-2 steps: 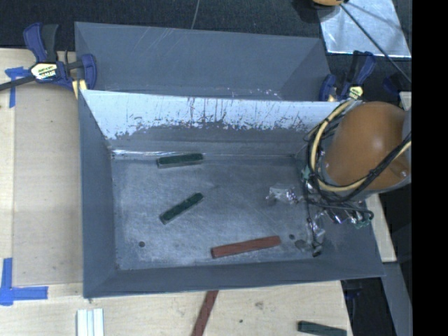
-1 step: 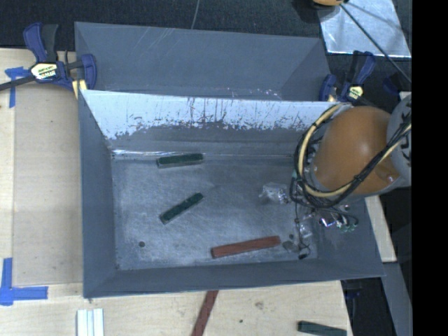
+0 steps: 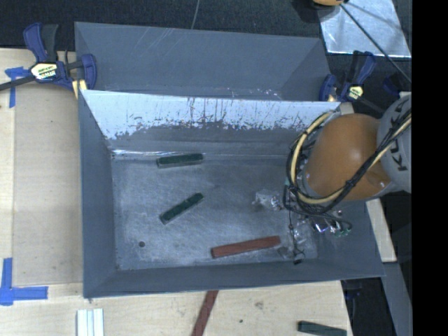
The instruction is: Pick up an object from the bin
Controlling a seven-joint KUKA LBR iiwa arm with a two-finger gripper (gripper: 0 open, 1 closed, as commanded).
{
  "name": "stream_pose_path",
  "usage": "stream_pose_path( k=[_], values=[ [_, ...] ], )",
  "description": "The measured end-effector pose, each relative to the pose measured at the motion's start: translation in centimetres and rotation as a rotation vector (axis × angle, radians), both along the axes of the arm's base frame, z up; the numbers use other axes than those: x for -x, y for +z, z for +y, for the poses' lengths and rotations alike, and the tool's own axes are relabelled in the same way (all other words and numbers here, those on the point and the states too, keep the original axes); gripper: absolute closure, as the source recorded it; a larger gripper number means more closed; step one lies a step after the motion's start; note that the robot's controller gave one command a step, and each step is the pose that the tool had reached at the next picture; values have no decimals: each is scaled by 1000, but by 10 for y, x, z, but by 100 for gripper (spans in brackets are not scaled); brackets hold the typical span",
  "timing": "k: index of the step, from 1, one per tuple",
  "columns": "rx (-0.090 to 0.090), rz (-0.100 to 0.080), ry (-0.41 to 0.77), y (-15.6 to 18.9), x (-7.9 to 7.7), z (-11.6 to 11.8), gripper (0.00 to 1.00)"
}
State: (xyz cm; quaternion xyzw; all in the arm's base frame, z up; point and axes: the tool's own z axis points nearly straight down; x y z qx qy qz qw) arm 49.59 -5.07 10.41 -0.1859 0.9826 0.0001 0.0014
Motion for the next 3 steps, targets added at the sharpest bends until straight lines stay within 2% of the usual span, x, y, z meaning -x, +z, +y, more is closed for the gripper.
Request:
stream_pose_path(
  k=[1, 2, 3],
  values=[
    [0, 4, -109, 51, 0, -5, 0],
    [0, 2, 90, -33, 6, 72, 100],
    [1, 1, 90, -34, 6, 72, 0]
  ],
)
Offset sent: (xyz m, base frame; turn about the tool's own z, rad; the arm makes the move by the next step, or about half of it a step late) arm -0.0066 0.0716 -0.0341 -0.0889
